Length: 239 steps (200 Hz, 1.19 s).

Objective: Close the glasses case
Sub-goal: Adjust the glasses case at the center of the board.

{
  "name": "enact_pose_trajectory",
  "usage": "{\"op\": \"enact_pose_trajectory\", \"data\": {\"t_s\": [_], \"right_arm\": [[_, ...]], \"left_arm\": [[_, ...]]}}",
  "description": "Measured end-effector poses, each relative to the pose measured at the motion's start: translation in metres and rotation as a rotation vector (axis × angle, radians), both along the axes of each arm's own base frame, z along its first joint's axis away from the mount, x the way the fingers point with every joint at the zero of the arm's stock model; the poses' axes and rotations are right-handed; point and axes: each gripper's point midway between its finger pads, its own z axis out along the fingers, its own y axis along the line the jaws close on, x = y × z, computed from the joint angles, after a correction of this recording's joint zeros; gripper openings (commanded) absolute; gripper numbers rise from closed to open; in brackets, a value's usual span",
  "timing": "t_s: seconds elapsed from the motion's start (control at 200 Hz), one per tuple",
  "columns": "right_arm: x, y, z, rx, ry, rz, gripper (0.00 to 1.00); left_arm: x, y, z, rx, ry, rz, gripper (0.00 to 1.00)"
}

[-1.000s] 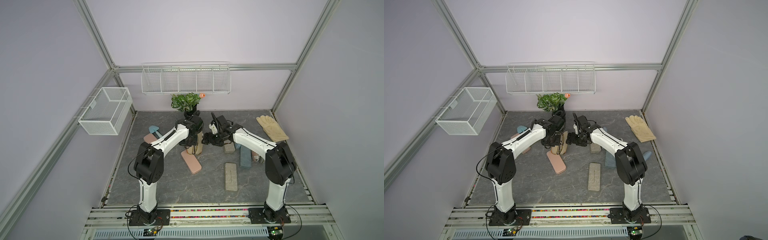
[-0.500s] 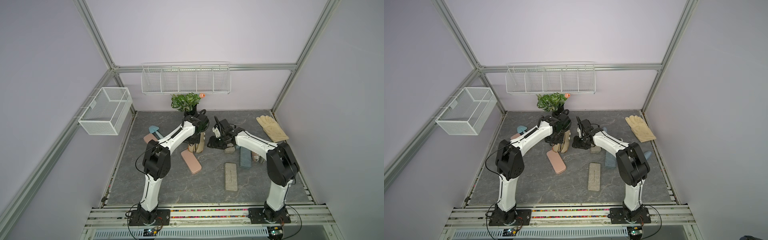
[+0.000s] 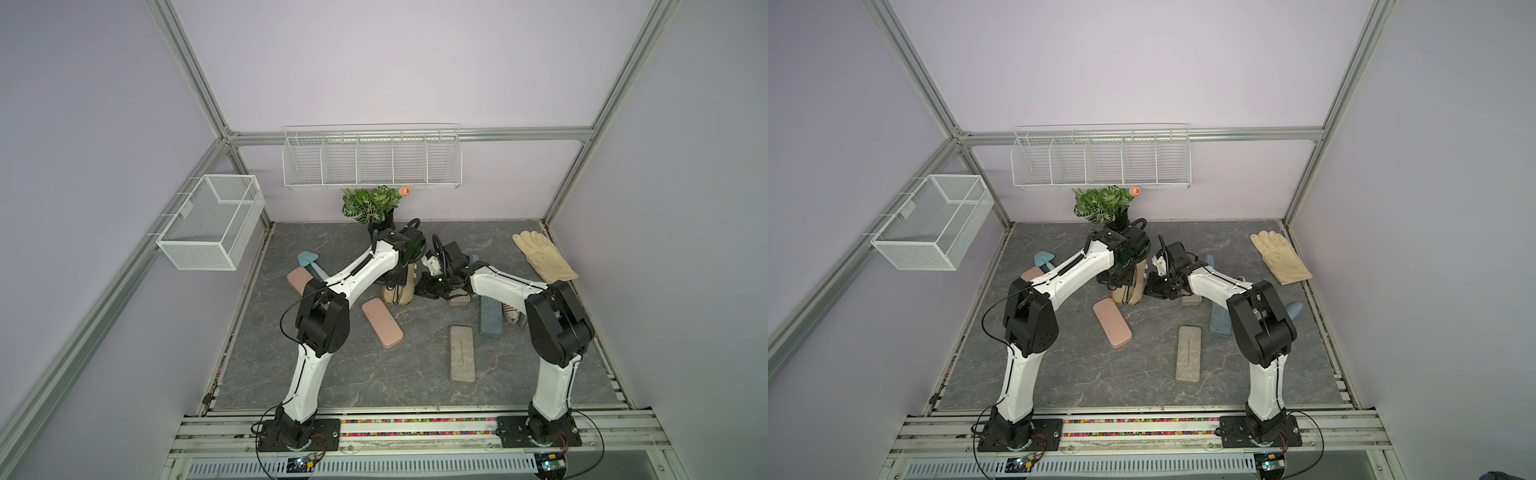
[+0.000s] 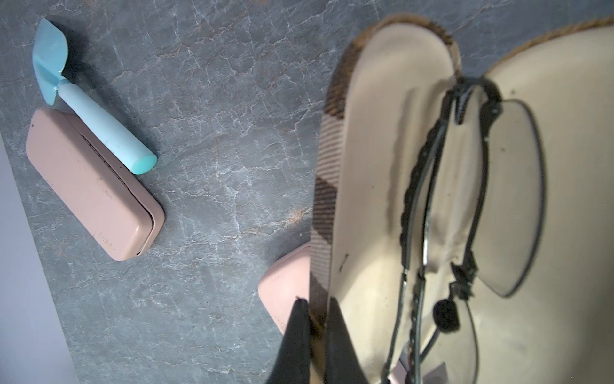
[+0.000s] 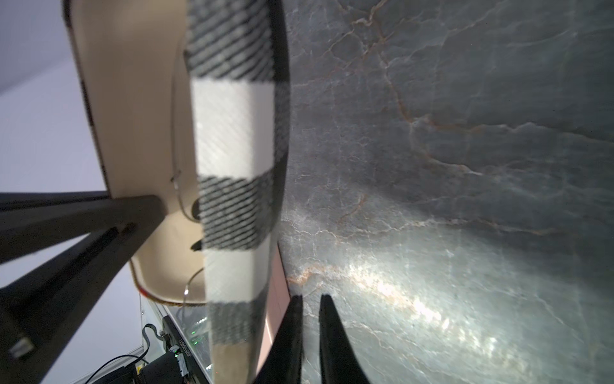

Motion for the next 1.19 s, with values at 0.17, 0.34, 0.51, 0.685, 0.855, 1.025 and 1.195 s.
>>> {"op": "enact_pose_trajectory", "data": {"t_s": [0.17,0.34,0.51,0.685,0.855,1.025,1.195], "right_arm": [[0.001,0.005,0.005,0.039,0.008,-0.001,0.16],[0.001,0.0,-0.001,0.006,0.02,-0.026,0.19],[0.0,-0.021,-0.018,-0.119,0.04,-0.082,0.2],[-0.005,-0.043,-0.029,-0.196,0.06,-0.121,0.2],[-0.005,-0.056,-0.025,-0.221,0.054,-0.141,0.2],[-0.005,-0.058,-0.021,-0.227,0.041,-0.143,0.21],[-0.006,-0.059,-0.021,-0.233,0.044,-0.14,0.21]], "left_arm": [[0.0,0.0,0.0,0.001,0.0,0.006,0.05],[-0.001,0.0,-0.001,0.003,0.001,0.011,0.05],[-0.001,-0.002,-0.013,0.024,0.013,0.015,0.05],[0.003,-0.005,-0.039,0.057,0.042,0.019,0.05],[0.007,-0.008,-0.053,0.07,0.056,0.019,0.1],[0.013,-0.013,-0.047,0.05,0.031,0.027,0.29],[0.015,-0.014,-0.045,0.048,0.022,0.028,0.37]]}}
